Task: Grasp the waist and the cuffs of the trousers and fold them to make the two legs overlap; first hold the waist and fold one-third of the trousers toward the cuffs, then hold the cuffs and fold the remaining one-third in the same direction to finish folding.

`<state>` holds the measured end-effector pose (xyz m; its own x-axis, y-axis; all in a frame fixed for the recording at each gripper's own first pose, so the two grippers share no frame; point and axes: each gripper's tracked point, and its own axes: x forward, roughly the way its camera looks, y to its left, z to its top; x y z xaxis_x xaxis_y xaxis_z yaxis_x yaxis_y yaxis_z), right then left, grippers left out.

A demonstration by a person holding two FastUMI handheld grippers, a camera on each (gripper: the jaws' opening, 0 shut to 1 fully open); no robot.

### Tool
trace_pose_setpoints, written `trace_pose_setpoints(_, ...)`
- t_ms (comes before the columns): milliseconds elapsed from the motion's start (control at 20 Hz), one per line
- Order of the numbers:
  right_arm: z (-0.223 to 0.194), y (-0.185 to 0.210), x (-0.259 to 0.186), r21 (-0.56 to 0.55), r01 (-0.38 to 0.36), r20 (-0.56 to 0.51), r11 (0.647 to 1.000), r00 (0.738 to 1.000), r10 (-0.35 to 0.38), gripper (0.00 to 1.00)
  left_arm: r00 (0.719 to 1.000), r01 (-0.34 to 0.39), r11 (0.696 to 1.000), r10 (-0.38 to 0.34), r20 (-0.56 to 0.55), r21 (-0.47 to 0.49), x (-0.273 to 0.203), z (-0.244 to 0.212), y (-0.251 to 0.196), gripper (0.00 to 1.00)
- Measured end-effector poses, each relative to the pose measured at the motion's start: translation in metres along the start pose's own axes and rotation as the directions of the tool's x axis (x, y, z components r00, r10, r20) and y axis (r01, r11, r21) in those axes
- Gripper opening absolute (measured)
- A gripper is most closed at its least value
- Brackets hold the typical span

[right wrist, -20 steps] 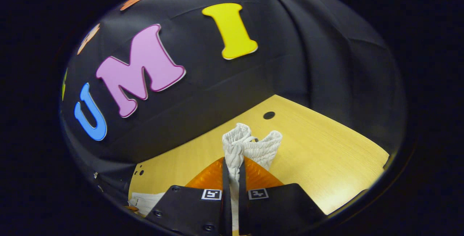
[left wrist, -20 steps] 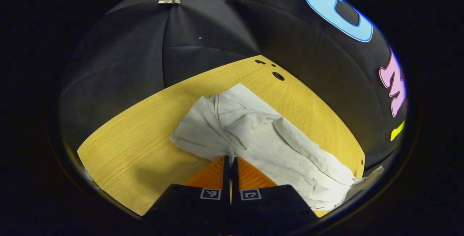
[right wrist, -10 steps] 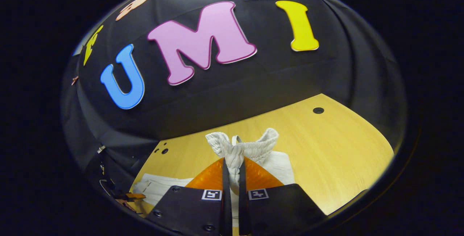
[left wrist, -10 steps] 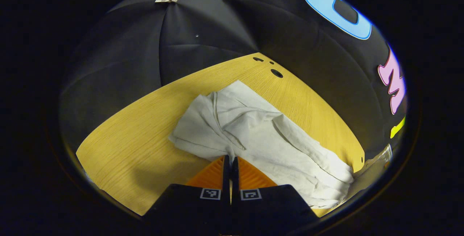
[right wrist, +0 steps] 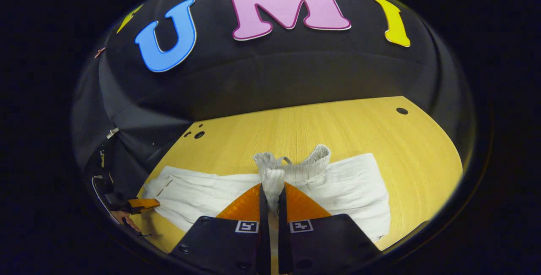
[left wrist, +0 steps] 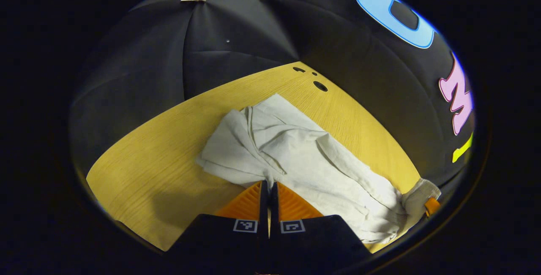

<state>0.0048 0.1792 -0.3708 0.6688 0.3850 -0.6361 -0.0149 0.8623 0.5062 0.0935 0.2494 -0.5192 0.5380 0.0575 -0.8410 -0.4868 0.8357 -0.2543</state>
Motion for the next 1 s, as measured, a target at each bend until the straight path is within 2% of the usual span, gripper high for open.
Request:
trace_pose_setpoints(250,-0.02,0.0,0.001,-0.071,-0.029,-0.11,0.997,0.994,0.021,0.11,1.0,-0.008,1.0,0.008,0.02,0.003,0.0,0.0,0.0,0.06)
trace_pose_setpoints(400,-0.034,-0.003,0.009,-0.047,-0.061,-0.167,0.997,0.984,0.052,0.14,1.0,-0.009,1.0,0.009,0.025,0.003,0.001,0.0,-0.001,0.06)
trace_pose_setpoints(450,-0.038,-0.003,0.009,-0.028,-0.072,-0.185,0.997,0.98,0.066,0.2,1.0,-0.009,1.0,0.009,0.026,0.004,0.0,-0.001,-0.001,0.06)
trace_pose_setpoints(500,-0.042,-0.002,0.01,-0.011,-0.082,-0.197,0.997,0.977,0.078,0.33,1.0,-0.01,1.0,0.01,0.027,0.004,0.0,0.0,-0.001,0.06)
trace_pose_setpoints(650,-0.051,0.014,0.005,0.079,-0.132,-0.246,0.988,0.958,0.148,0.44,0.999,-0.015,1.0,0.014,0.033,0.006,0.0,0.0,-0.001,0.06)
trace_pose_setpoints(700,-0.05,0.023,0.001,0.137,-0.163,-0.246,0.977,0.95,0.193,0.48,0.999,-0.016,1.0,0.015,0.036,0.004,0.001,0.001,-0.001,0.06)
trace_pose_setpoints(750,-0.047,0.033,-0.006,0.214,-0.188,-0.239,0.958,0.941,0.238,0.6,0.999,-0.016,1.0,0.016,0.038,-0.002,0.0,0.001,-0.001,0.06)
trace_pose_setpoints(800,-0.043,0.037,-0.014,0.285,-0.203,-0.228,0.937,0.935,0.272,0.63,0.999,-0.016,1.0,0.016,0.04,-0.009,0.0,0.001,-0.001,0.06)
trace_pose_setpoints(900,-0.035,0.024,-0.027,0.361,-0.193,-0.207,0.912,0.937,0.28,0.76,0.999,-0.014,1.0,0.014,0.043,-0.012,0.0,0.003,-0.001,0.06)
trace_pose_setpoints(1000,-0.031,-0.001,-0.036,0.383,-0.157,-0.192,0.91,0.95,0.245,0.76,0.999,-0.02,1.0,0.02,0.045,-0.014,-0.001,0.005,-0.001,0.06)
